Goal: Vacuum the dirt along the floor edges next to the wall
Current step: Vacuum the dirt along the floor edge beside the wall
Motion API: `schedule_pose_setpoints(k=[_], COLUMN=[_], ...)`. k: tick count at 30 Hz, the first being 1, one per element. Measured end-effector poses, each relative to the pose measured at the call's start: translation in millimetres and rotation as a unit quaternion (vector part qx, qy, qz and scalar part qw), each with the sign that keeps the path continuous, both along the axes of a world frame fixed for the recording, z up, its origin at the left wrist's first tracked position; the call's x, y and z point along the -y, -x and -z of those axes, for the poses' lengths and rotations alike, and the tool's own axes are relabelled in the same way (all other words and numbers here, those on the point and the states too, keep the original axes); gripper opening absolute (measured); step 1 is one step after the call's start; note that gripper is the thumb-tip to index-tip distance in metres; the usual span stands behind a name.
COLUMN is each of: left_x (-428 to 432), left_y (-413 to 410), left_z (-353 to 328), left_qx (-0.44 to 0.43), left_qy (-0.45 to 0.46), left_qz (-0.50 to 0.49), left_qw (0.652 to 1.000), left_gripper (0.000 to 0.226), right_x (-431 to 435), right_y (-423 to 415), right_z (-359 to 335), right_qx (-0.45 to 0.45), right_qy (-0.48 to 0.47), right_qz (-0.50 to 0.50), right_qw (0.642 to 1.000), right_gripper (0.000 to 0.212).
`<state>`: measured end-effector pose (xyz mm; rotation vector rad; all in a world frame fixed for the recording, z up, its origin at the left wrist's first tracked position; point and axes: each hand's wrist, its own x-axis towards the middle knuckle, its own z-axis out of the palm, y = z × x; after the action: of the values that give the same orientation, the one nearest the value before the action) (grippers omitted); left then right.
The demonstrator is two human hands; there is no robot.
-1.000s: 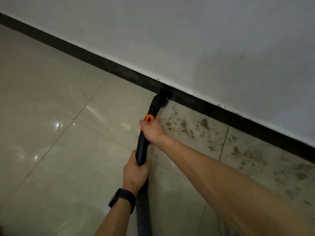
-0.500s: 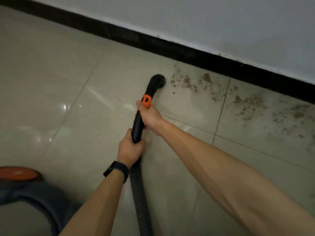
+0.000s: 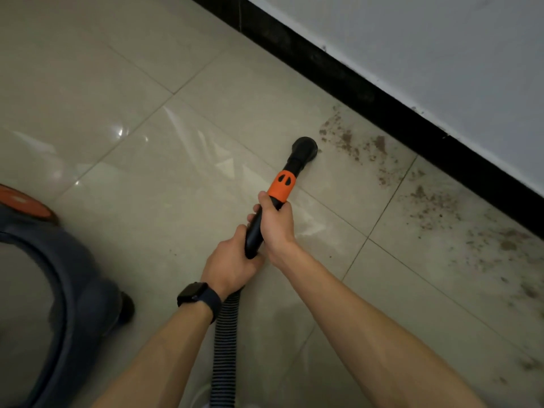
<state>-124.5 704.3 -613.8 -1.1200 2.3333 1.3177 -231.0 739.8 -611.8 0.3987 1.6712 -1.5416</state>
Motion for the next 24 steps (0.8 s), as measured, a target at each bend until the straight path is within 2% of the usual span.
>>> schedule_pose_setpoints(k=[7, 11, 24], left_x=[-40, -50, -35], left_y=[5, 15, 55], left_z=[9, 15, 20], left_qx=[0.013, -0.011, -0.025], left_qy=[-0.023, -0.058, 0.006], left_qz=[0.069, 0.058, 0.078], left_qw=[0.997, 0.997, 0.997], left_gripper=[0.029, 0.025, 0.029], right_x=[-42, -52, -35], right_y=[10, 20, 62], right_z=[7, 8, 7], right_qx=[0.014, 0.026, 0.028], right_qy=[-0.021, -0.014, -0.013], right_qz=[0.094, 0.093, 0.077], right_qw=[0.995, 0.995, 0.997], right_gripper=[0.024, 0.021, 0.013])
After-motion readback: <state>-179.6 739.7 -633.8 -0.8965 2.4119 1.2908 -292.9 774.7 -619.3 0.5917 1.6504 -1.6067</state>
